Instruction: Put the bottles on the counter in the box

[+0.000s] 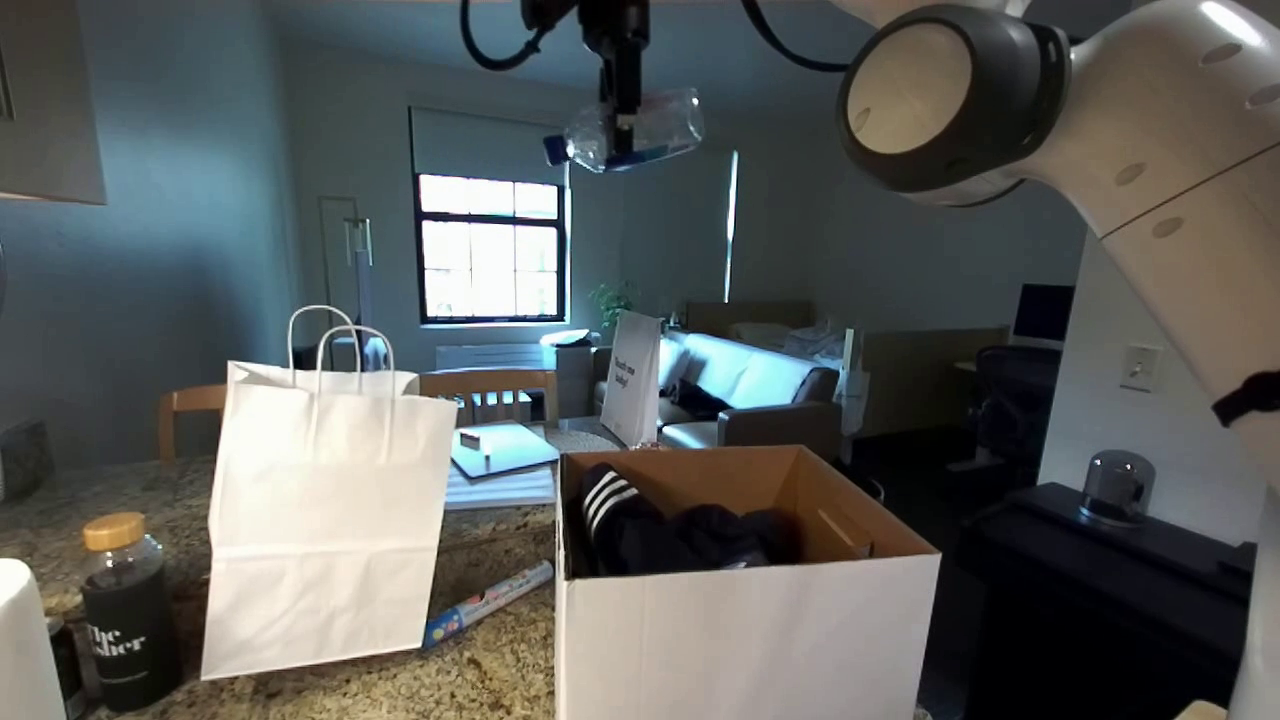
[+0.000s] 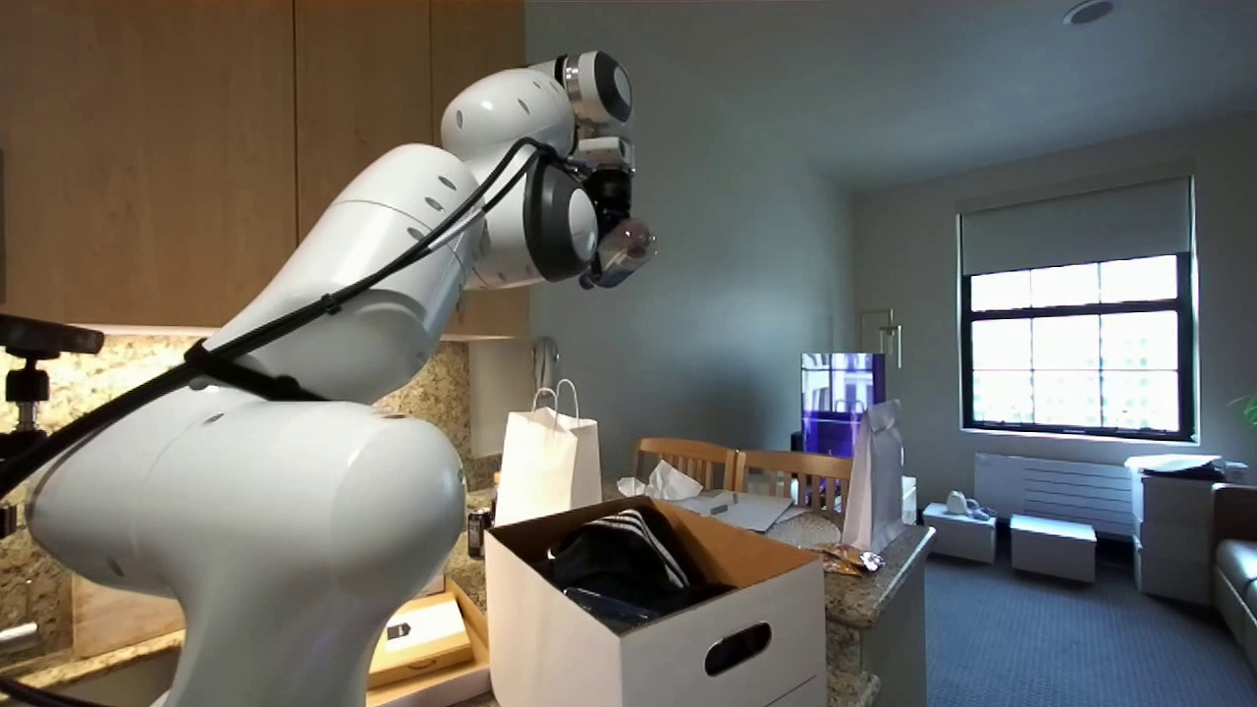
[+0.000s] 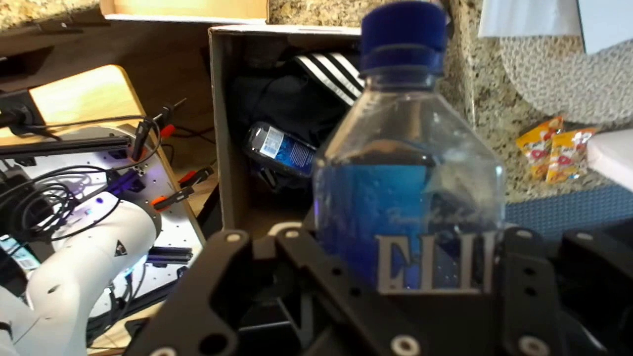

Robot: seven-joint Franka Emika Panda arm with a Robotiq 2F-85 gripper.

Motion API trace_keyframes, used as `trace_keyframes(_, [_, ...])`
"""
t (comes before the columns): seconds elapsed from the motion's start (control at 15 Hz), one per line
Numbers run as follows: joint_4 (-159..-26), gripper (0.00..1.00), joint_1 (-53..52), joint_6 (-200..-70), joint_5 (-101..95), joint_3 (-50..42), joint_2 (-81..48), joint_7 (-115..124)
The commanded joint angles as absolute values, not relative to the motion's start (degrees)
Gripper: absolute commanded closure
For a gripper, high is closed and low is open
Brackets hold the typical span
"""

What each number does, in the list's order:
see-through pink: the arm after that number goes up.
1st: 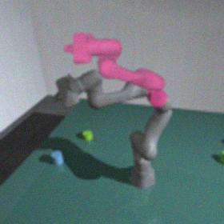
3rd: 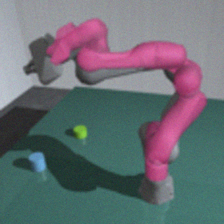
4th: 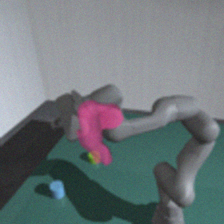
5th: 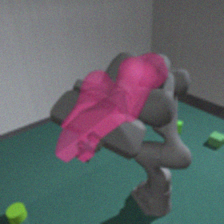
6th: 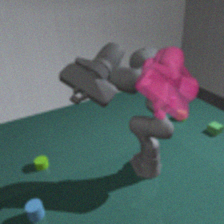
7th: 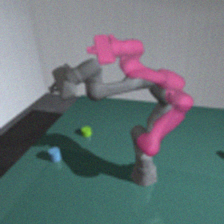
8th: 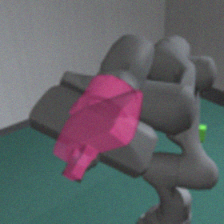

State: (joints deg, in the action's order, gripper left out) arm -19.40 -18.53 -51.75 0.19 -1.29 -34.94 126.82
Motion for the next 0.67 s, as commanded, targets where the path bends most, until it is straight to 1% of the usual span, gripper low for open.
trace_keyframes(0.0, [-21.0,0.21,-12.5,-47.4,2.0,-1.2,-32.5,132.8])
trace_keyframes(0.07, [-20.9,0.19,-10.6,-46.5,2.3,-1.3,-32.2,134.2])
trace_keyframes(0.27, [-20.7,0.03,-5.5,-45.1,2.7,-1.9,-31.6,138.0])
trace_keyframes(0.33, [-20.7,0.00,-4.3,-44.7,2.2,-2.3,-31.3,137.7])
trace_keyframes(0.6, [-20.7,0.00,-3.1,-44.4,0.6,-3.3,-31.1,136.5])
